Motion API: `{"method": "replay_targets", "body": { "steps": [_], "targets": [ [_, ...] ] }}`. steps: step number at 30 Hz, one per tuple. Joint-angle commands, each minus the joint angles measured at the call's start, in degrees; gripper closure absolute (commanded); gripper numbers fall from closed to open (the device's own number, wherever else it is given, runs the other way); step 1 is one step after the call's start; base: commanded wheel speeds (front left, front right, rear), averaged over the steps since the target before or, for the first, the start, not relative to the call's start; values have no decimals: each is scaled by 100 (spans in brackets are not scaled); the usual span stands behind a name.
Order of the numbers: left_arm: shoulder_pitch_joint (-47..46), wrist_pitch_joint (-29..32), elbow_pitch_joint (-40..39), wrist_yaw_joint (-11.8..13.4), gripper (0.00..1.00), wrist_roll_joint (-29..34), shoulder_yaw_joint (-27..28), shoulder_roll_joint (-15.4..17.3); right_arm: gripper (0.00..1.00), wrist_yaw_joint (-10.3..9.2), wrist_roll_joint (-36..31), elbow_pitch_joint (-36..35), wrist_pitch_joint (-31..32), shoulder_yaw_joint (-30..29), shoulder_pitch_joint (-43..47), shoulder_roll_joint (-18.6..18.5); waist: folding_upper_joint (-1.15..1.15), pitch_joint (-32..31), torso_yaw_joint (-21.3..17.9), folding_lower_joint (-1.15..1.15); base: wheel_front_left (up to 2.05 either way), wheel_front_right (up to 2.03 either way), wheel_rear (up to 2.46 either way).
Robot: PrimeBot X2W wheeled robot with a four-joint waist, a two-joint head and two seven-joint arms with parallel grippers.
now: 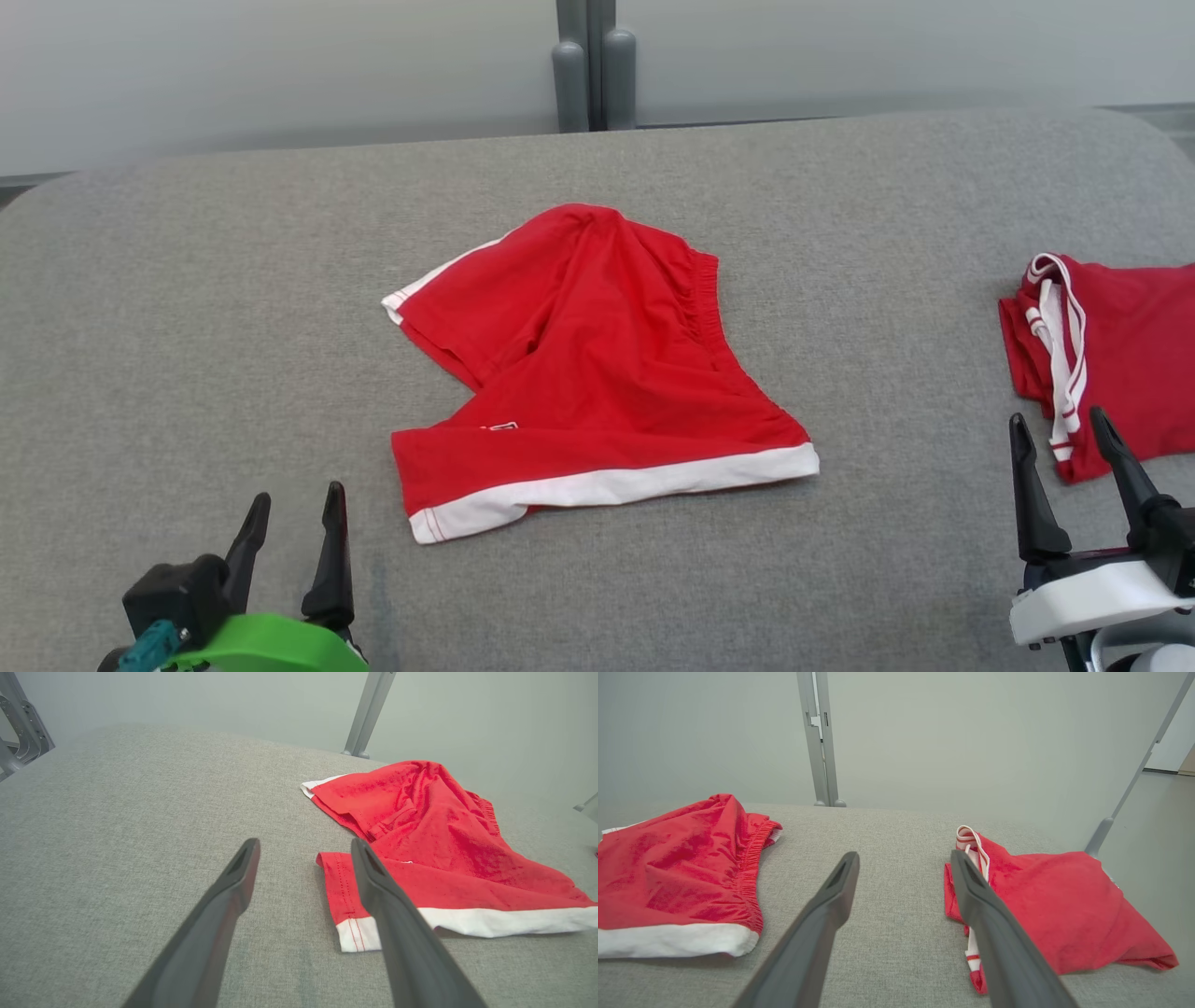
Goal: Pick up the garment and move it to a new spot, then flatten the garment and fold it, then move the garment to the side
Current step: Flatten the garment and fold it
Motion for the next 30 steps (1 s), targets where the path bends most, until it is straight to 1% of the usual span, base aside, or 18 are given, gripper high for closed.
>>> {"method": "replay_targets", "body": {
  "steps": [1, 4, 6, 10, 11, 12, 15, 18, 21, 25, 30],
  "targets": [
    [162, -63, 3, -15, 0, 195, -12, 13, 0, -9, -30, -13, -15, 13, 113, -32, 0, -296, 290, 0, 0, 0, 0],
    [319, -104, 95, -102, 0, 458, 64, -56, 0, -9, -37, 32, -15, 66, 186, -19, 0, -422, 405, 0, 0, 0, 0],
    [405, -116, 137, -252, 0, 637, 207, -170, 0, -9, -52, 65, -15, 116, 213, 12, 0, -496, 465, 0, 0, 0, 0],
    [691, -114, 220, -699, 0, 1145, 551, -375, 0, -9, -82, 174, -15, 231, 331, 82, 0, -658, 537, 0, 0, 0, 0],
    [691, -114, 220, -699, 0, 1145, 551, -375, 0, -9, -82, 174, -15, 231, 331, 82, 0, -658, 537, 0, 0, 0, 0],
    [799, -115, 255, -1001, 0, 1349, 738, -526, 0, -9, -98, 224, -15, 272, 374, 109, 0, -699, 561, 0, 0, 0, 0],
    [919, -115, 378, -1460, 0, 1642, 1009, -725, 0, -9, -88, 311, -15, 247, 431, 199, 0, -729, 576, 0, 0, 0, 0],
    [1036, -114, 589, -1878, 0, 1855, 1295, -952, 0, -9, -98, 398, -15, 265, 473, 260, 0, -746, 543, 0, 0, 0, 0],
    [1103, -112, 787, -2181, 0, 2056, 1599, -1166, 0, -9, -120, 482, -15, 277, 488, 298, 0, -769, 492, 0, 0, 0, 0],
    [1170, -111, 986, -2481, 0, 2321, 1907, -1389, 0, -9, -129, 551, -15, 290, 464, 315, 0, -783, 442, 0, 0, 0, 0],
    [1189, -111, 1114, -2686, 0, 2555, 2149, -1592, 0, -9, -121, 597, -15, 316, 414, 314, 0, -793, 409, 0, 0, 0, 0]
  ]
}}
